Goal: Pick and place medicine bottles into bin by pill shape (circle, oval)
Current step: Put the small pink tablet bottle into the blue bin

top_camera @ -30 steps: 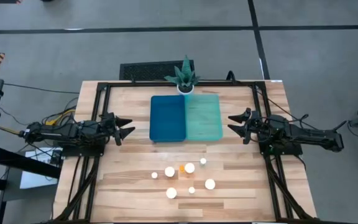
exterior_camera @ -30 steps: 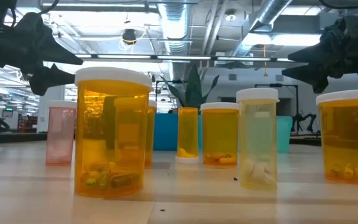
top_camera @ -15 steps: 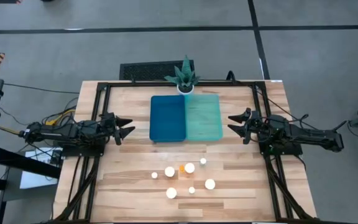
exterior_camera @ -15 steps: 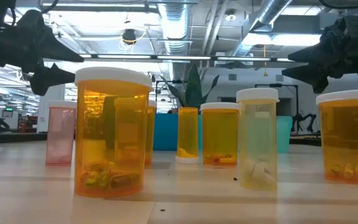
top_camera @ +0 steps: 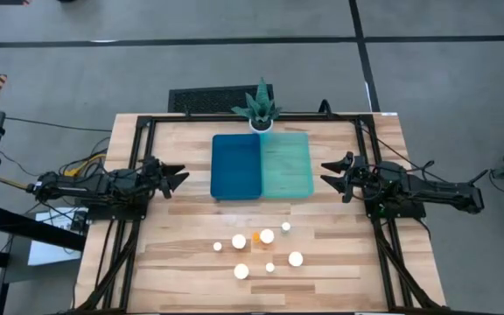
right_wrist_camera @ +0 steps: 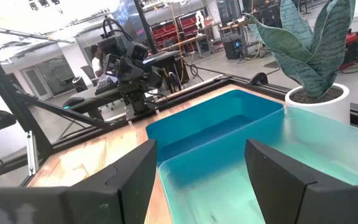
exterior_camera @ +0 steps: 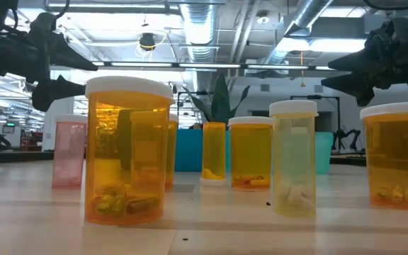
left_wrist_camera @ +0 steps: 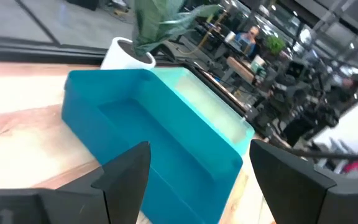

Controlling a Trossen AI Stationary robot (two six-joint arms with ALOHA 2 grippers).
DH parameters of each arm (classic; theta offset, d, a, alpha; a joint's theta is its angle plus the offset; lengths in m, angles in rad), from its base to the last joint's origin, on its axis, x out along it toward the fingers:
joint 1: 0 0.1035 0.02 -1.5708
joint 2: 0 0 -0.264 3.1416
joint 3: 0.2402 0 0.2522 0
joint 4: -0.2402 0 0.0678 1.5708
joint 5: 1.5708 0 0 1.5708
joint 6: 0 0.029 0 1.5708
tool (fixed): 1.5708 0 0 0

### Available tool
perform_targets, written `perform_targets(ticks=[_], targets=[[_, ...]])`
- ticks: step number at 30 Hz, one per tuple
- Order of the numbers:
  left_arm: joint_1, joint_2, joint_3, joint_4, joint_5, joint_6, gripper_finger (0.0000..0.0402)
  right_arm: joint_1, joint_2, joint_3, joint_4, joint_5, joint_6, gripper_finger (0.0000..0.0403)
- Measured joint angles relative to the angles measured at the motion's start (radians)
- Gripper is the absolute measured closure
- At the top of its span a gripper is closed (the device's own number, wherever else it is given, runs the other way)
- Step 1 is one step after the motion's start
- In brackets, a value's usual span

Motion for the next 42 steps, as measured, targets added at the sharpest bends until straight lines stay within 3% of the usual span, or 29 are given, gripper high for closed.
perform_targets(ticks=[8,11,16,24,30,37,42], targets=[[0.0,0.0,0.001,-0.001,-0.033,-0.166,0.0133,0.0,0.0,0.0,0.002,0.0,0.009,0.0148],[0.0,0.0,0.001,-0.001,-0.013,-0.261,0.0133,0.001,0.0,0.0,0.025,0.006,0.137,0.0148],[0.0,0.0,0.001,0.001,-0.02,-0.25,0.0133,0.001,0.0,0.0,0.053,0.008,0.276,0.0148],[0.0,0.0,0.001,0.005,-0.004,-0.307,0.0133,0.002,0.0,0.0,0.051,0.047,0.289,0.0148],[0.001,0.0,0.001,0.102,0.027,-0.443,0.0133,0.002,0.0,0.001,0.08,0.046,0.387,0.0148],[-0.001,0.067,0.042,0.595,0.191,-0.284,0.0144,0.005,0.0,0.027,0.092,0.035,0.424,0.0148],[-0.001,0.251,0.26,0.531,0.283,-0.153,0.0162,0.005,0.0,0.03,0.088,0.034,0.423,0.0148]])
